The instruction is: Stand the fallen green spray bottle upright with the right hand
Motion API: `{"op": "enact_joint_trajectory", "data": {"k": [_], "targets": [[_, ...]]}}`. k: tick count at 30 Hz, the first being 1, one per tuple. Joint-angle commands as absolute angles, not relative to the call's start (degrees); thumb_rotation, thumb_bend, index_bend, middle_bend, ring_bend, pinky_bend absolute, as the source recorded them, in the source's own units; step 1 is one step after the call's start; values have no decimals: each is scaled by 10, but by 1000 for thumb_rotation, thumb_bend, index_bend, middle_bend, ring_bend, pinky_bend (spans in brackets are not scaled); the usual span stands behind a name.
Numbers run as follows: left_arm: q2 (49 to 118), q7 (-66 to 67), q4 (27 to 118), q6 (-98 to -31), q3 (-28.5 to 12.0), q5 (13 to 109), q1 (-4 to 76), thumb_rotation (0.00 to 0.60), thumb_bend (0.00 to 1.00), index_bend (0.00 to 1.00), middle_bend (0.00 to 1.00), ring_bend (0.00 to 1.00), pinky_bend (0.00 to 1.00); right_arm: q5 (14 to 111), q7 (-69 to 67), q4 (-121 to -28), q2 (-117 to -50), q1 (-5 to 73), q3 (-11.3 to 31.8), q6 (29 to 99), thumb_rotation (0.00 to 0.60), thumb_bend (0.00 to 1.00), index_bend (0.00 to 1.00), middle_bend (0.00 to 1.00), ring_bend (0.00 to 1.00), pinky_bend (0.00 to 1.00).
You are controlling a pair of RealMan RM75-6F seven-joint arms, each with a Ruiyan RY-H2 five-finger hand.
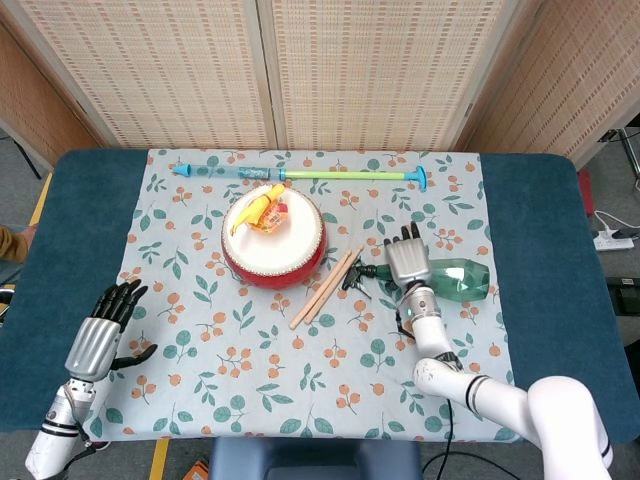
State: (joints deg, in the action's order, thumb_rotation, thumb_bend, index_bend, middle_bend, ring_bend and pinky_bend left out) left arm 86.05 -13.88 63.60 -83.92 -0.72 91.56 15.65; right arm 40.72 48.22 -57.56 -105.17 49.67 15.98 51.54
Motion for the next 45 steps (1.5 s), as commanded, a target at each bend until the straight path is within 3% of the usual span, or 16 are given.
{"op": "enact_joint_trajectory", "data": {"k": [1,5,8,12,17,30,45], "targets": [[861,-140,634,-837,-7,915,157,600,169,0,0,0,32,401,485,-567,-1058,502,160,512,600,0,330,334,108,17],[861,-142,634,-837,-7,916,158,600,169,0,0,0,32,413,473,-562,-1063,504,159,519,600,0,382,364,125,16],[862,-143,632,-837,-7,916,158,600,169,0,0,0,32,425,463,-554,-1067,503,156,526,600,0,476,433,175,31],[862,-142,629,-838,-9,912,157,600,169,0,0,0,33,425,467,-543,-1070,503,153,525,600,0,605,528,285,116],[863,-145,627,-840,-12,910,156,600,169,0,0,0,33,429,461,-533,-1073,500,150,523,600,0,669,571,319,135],[865,-146,623,-829,-10,907,159,600,169,0,0,0,34,501,396,-573,-1043,482,148,561,600,15,715,602,332,135],[870,-149,620,-810,-5,907,165,600,169,0,0,0,34,585,267,-772,-897,403,161,651,600,37,734,615,339,135]]}}
